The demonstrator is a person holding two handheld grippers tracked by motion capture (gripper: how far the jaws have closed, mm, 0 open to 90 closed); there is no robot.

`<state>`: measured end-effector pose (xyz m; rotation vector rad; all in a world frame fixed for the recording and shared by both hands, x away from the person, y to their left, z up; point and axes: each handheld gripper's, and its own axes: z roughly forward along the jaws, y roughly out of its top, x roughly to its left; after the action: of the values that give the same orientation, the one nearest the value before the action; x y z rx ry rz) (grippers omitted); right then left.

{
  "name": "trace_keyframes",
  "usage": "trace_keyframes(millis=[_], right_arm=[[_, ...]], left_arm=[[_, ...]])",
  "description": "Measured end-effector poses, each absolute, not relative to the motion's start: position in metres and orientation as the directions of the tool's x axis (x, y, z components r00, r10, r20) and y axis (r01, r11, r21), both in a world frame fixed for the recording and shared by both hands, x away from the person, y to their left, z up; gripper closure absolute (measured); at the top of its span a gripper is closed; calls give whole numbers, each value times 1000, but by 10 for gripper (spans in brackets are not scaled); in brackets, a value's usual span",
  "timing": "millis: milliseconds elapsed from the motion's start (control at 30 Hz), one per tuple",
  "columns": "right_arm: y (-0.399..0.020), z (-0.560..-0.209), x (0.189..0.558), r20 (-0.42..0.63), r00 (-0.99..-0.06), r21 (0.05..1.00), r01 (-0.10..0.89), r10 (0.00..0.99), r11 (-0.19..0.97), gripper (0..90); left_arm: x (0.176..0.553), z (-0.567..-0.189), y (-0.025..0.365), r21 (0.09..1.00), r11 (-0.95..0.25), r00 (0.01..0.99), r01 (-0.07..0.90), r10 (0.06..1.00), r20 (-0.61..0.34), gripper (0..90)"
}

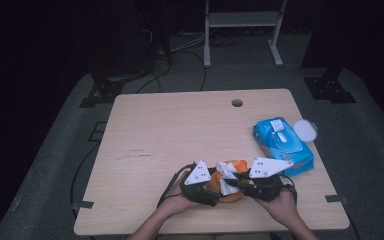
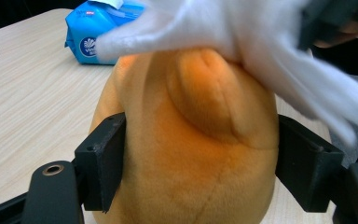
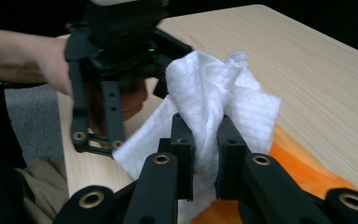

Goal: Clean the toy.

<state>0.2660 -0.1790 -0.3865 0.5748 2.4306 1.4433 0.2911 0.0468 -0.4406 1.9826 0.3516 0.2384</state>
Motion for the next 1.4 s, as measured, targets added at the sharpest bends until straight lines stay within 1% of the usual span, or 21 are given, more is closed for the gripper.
trace_keyframes(millis=[100,167,200,300,367,400,433,500,533,567,600,700,767,833,867,933,1000,1067,1167,1267,1400], right_arm=[[-192,-388,274,-4,-869,883,229,495,410,798],[-202,-390,278,2,-851,881,250,526,401,797],[-207,-392,279,14,-849,880,261,528,396,797],[-213,-396,278,32,-843,876,282,538,390,798],[-212,-395,277,29,-846,876,277,532,394,797],[-210,-394,277,28,-853,878,271,522,396,797],[-207,-394,275,39,-855,876,278,516,395,797],[-201,-392,274,22,-858,876,264,513,404,797],[-200,-390,273,11,-857,880,253,515,402,797],[-200,-387,272,14,-859,888,246,512,388,797],[-201,-383,271,24,-863,896,243,505,371,797],[-197,-381,271,23,-869,899,235,494,371,797],[-191,-389,273,17,-873,882,243,488,405,797],[-190,-394,275,45,-877,877,264,479,402,797],[-189,-393,274,36,-877,876,258,478,407,797],[-187,-390,270,5,-879,875,235,478,422,797],[-186,-389,270,3,-882,874,232,472,427,797],[-190,-390,273,9,-880,871,240,475,429,798],[-204,-393,280,6,-854,868,263,520,421,798],[-224,-400,289,44,-820,859,323,571,397,798],[-228,-401,286,57,-823,853,334,564,401,797]], left_arm=[[292,-441,46,908,-397,940,132,340,12,246],[292,-441,47,908,-398,949,129,315,3,234],[293,-440,48,909,-395,955,130,297,-8,214],[297,-440,51,914,-375,954,155,298,-39,152],[297,-442,48,911,-384,951,152,307,-29,105],[295,-442,45,903,-409,950,132,312,2,104],[293,-442,43,897,-428,947,112,320,35,116],[289,-435,42,890,-449,939,78,332,85,225],[288,-431,43,893,-448,934,48,337,120,263],[287,-426,44,894,-447,929,25,340,144,296],[287,-424,45,894,-449,924,10,347,164,306],[287,-425,44,860,-510,902,-20,361,235,303],[287,-433,44,855,-519,911,-5,351,218,288],[287,-436,45,860,-510,919,10,343,193,268],[286,-436,45,862,-507,921,10,341,190,259],[283,-438,42,854,-519,927,-13,315,205,246],[278,-440,38,841,-540,926,-44,294,237,223],[276,-441,36,819,-568,919,-77,278,279,214],[275,-442,37,827,-557,927,-81,262,267,218],[274,-442,37,833,-547,933,-84,251,259,225],[273,-442,35,831,-549,935,-89,242,259,230]])
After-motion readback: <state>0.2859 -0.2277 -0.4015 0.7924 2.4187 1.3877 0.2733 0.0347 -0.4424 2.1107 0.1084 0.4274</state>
